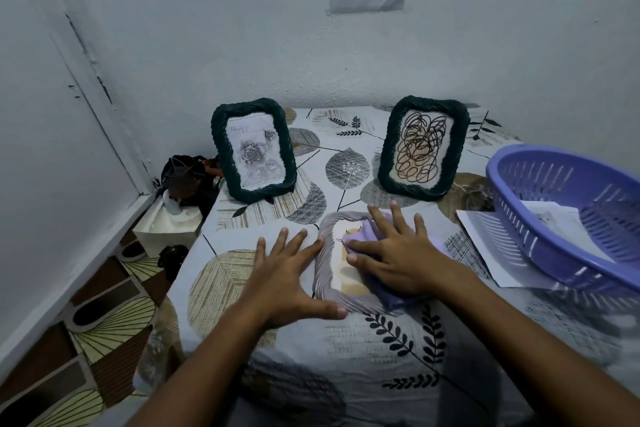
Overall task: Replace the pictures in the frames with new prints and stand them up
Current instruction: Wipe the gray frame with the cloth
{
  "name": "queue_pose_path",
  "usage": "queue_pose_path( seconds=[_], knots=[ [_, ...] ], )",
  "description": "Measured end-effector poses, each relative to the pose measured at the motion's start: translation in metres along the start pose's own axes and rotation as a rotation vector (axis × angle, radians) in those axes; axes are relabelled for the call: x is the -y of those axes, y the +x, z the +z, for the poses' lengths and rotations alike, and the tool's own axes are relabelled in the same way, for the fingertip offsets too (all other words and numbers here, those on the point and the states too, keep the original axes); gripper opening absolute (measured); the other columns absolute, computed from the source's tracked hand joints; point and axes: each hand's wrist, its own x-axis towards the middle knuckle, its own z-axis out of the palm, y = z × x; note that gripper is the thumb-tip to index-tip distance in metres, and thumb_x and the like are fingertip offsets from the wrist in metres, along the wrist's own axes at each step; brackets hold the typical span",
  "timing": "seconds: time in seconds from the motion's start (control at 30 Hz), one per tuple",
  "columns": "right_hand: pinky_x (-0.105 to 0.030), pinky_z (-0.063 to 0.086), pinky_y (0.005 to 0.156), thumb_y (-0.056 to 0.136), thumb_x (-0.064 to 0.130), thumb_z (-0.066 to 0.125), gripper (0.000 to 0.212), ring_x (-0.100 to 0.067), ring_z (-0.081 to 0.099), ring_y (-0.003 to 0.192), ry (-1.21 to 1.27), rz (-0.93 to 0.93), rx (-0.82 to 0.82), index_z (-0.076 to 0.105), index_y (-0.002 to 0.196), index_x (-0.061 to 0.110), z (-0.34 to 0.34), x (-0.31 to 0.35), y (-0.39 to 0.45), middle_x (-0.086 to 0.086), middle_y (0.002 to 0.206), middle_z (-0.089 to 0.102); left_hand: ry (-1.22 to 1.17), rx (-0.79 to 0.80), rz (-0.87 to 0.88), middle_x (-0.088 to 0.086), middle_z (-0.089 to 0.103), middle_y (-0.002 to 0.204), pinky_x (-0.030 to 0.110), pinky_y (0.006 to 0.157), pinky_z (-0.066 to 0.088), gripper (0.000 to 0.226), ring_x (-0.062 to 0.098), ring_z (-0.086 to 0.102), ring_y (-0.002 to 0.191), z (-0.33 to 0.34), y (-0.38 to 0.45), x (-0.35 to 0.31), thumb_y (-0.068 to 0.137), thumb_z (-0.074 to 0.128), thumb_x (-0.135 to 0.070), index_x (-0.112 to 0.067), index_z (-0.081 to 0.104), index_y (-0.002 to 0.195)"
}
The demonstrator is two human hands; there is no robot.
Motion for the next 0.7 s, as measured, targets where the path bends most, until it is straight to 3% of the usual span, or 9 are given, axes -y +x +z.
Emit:
queue_pose_path(
  seconds=[0.13, 0.27, 0.5, 0.6, 0.7],
  knots=[
    [-0.048, -0.002, 0.118, 0.091, 0.066, 0.015, 0.066, -0.028, -0.014, 0.147, 0.030, 0.039, -0.069, 0.020, 0.150, 0.036, -0.006, 0.004, -0.021, -0.004, 0.161, -0.009, -0.014, -0.009, 0.003, -0.011, 0.000, 0.162, 0.053, 0.117, -0.012, 0.128, 0.013, -0.015, 0.147, 0.000, 0.001, 0.000, 0.041, 0.041, -0.102, -0.045, 0.009, 0.151],
    [-0.044, -0.004, 0.118, 0.060, 0.082, -0.018, 0.110, -0.023, -0.011, 0.148, 0.027, -0.030, -0.021, 0.011, 0.152, 0.030, 0.011, 0.018, -0.036, -0.003, 0.161, -0.008, -0.025, -0.014, -0.001, -0.011, 0.000, 0.161, 0.052, 0.117, -0.014, 0.126, 0.012, -0.015, 0.147, 0.000, 0.000, -0.001, 0.043, 0.045, -0.100, -0.044, 0.011, 0.151],
    [-0.054, -0.002, 0.116, 0.042, 0.084, -0.036, 0.134, -0.032, -0.008, 0.147, -0.125, 0.110, -0.066, 0.014, 0.152, 0.026, 0.006, -0.007, -0.011, -0.006, 0.161, 0.000, -0.010, 0.001, -0.003, -0.011, -0.001, 0.162, 0.053, 0.117, -0.013, 0.127, 0.012, -0.016, 0.147, -0.001, 0.000, -0.001, 0.042, 0.043, -0.101, -0.045, 0.009, 0.151],
    [-0.055, -0.002, 0.116, 0.044, 0.087, -0.032, 0.133, -0.031, -0.008, 0.147, -0.107, 0.114, -0.065, 0.016, 0.152, 0.026, 0.006, -0.016, 0.009, -0.008, 0.161, 0.000, -0.015, -0.001, 0.001, -0.011, -0.001, 0.162, 0.053, 0.116, -0.014, 0.127, 0.013, -0.016, 0.147, -0.001, 0.000, -0.001, 0.042, 0.044, -0.100, -0.045, 0.009, 0.151],
    [-0.056, -0.003, 0.116, 0.072, 0.083, -0.007, 0.098, -0.030, -0.010, 0.147, -0.045, 0.071, -0.046, 0.016, 0.152, 0.030, 0.006, -0.005, 0.025, -0.007, 0.161, -0.003, -0.020, -0.001, 0.004, -0.011, -0.001, 0.162, 0.053, 0.116, -0.014, 0.127, 0.013, -0.016, 0.147, -0.001, 0.000, -0.001, 0.043, 0.044, -0.100, -0.044, 0.010, 0.151]
  ],
)
